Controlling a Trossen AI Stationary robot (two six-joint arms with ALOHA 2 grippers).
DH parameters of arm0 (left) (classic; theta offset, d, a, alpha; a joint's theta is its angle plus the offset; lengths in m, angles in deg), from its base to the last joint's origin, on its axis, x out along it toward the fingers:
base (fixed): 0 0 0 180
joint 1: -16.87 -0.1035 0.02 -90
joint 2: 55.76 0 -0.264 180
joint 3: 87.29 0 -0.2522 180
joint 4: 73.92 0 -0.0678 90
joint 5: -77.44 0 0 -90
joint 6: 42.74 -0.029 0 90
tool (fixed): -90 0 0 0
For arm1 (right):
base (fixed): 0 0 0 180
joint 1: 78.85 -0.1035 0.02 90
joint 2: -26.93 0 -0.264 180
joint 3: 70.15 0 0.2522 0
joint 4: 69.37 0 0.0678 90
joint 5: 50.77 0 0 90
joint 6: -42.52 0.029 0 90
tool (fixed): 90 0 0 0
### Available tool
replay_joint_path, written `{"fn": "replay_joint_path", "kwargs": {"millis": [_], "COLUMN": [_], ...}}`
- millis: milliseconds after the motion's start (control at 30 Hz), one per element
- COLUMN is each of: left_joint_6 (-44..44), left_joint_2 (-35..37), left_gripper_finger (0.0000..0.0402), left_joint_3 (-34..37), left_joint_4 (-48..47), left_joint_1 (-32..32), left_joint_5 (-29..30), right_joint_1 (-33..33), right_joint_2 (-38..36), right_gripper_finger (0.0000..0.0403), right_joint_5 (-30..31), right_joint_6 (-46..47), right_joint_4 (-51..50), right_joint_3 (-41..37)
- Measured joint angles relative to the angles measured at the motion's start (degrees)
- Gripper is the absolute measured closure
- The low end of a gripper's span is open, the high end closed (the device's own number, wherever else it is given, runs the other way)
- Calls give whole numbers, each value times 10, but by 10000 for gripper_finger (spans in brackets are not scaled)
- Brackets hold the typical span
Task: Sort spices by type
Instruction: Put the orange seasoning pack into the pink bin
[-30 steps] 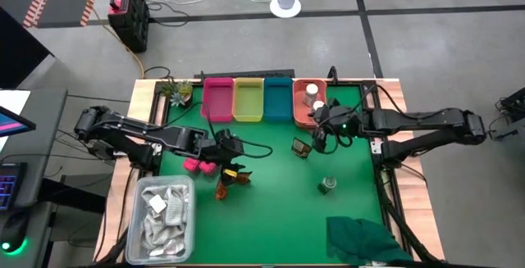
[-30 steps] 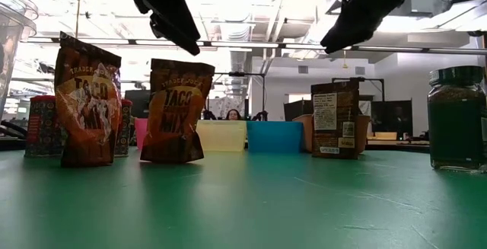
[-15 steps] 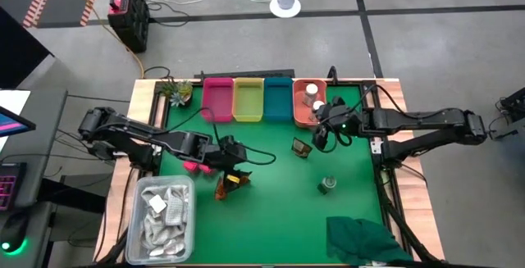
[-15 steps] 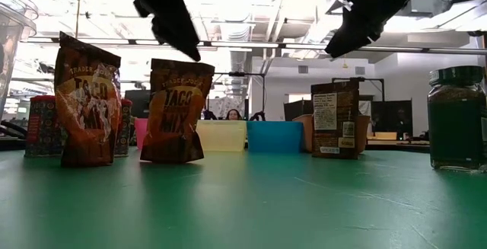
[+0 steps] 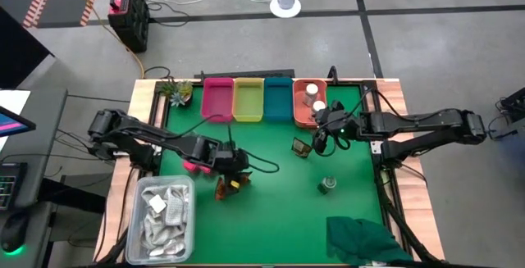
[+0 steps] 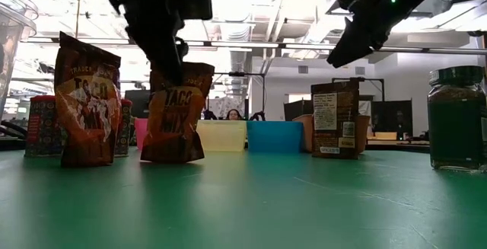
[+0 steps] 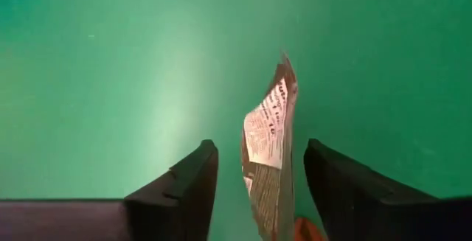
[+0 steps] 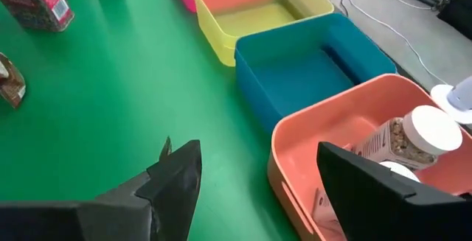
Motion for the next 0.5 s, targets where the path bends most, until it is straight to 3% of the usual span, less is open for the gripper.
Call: {"fn": "replay_joint_path", "kwargs": {"millis": [100, 267, 500], "left_joint_6": [-30, -44, -69], "left_joint_2": [-19, -16, 61], "left_gripper_finger": [263, 381, 398], "left_joint_3": [0, 0, 0], "left_joint_4": [-3, -19, -54], "left_joint_1": [0, -22, -117], "left_joint_5": [-1, 2, 19], "right_joint_1": [-3, -7, -7], "right_joint_2": [0, 0, 0], "right_gripper_finger": [108, 108, 108], "right_joint_5": [0, -1, -2], "right_joint_6": [1, 10, 10], "right_joint_4": [3, 5, 5], "right_joint_3": [0, 0, 0]}}
